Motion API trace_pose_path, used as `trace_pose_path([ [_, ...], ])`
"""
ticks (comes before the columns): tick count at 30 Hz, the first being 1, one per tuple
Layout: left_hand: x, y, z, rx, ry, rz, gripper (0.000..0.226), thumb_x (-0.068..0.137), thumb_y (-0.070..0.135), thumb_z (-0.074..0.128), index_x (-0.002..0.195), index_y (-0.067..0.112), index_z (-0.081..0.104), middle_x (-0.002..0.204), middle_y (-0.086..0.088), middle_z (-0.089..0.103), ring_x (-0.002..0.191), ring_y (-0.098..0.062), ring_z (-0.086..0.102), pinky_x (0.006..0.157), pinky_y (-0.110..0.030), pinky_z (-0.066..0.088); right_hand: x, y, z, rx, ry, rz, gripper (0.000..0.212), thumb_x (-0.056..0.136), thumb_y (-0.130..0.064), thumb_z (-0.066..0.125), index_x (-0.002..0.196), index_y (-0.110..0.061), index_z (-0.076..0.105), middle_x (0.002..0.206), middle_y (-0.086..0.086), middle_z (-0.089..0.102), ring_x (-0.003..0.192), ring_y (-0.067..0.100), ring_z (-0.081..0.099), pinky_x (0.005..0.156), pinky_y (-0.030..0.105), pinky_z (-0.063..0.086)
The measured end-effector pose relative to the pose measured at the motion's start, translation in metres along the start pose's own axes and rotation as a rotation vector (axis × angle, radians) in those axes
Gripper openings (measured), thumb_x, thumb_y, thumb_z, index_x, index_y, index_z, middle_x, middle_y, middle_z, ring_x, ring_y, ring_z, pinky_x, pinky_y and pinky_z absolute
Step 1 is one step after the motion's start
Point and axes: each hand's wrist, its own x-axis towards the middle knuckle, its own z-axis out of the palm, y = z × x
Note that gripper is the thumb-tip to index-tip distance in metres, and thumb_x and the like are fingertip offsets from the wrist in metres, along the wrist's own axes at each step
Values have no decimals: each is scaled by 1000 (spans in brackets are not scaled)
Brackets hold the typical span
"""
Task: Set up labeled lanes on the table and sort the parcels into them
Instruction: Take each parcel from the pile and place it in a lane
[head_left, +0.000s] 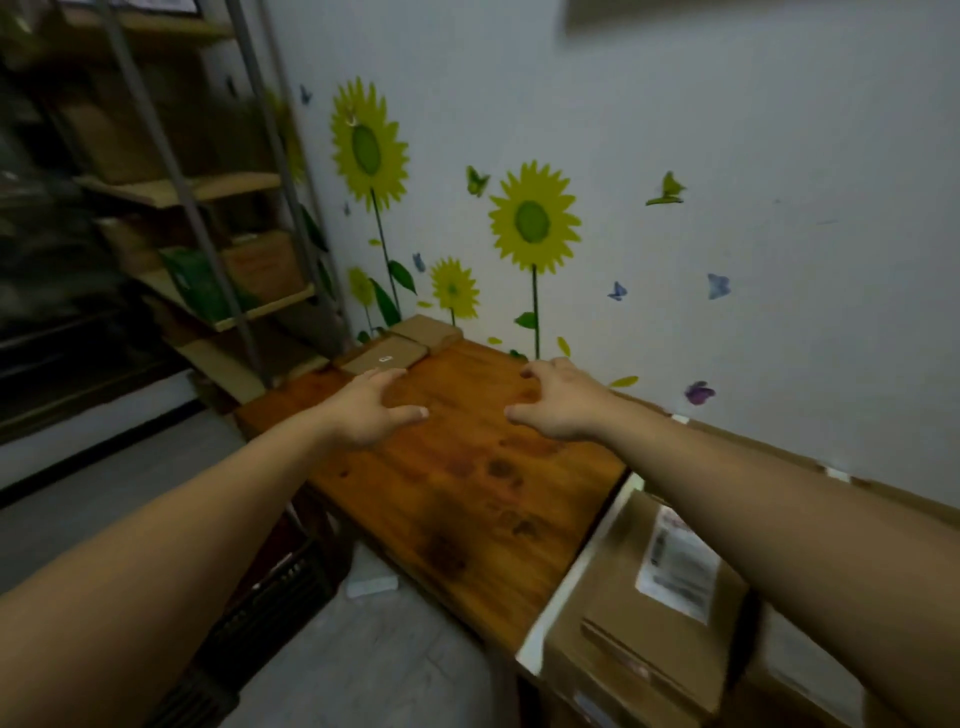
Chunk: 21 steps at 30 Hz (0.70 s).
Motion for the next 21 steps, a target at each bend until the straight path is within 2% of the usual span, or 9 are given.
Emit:
trace_pose_path([
  [2,32,-9,-16,4,2,-14,74,86,49,58,148,29,22,157,-3,13,141,-27,18,108,-40,30,42,-9,3,32,-6,3,79,79,-62,58,144,-25,32,148,9,30,130,31,39,103,39,39],
  [5,76,-29,-39,48,6,-27,74,86,49,57,147,30,20,157,-3,13,142,-27,15,113,-47,21,100,-25,7,42,-28,-4,83,79,-63,58,147,-24,29,149,10,29,131,31,38,104,39,37],
  [9,131,-62,-68,17,-17,-70,74,86,50,57,147,29,21,155,-4,17,138,-30,26,108,-52,31,164,-46,14,67,-39,-2,86,79,-61,59,148,-22,27,149,11,31,132,30,37,104,37,34],
  [12,172,-86,-84,45,-13,-74,75,86,51,56,148,27,20,156,-4,15,140,-28,20,112,-46,24,205,-59,24,50,-57,-2,84,80,-60,59,148,-22,27,148,11,32,132,30,37,105,37,34],
  [15,213,-109,-96,31,-34,-52,74,86,49,57,147,27,22,154,-4,18,138,-27,24,108,-42,27,243,-72,33,44,-63,32,83,81,-60,58,148,-22,26,148,11,32,132,30,37,107,39,35],
  [21,300,-165,-129,51,-46,2,76,84,49,60,147,28,23,156,-3,14,140,-29,22,112,-47,24,323,-113,56,60,-29,127,83,82,-58,59,148,-23,25,145,12,34,129,31,41,100,34,36],
])
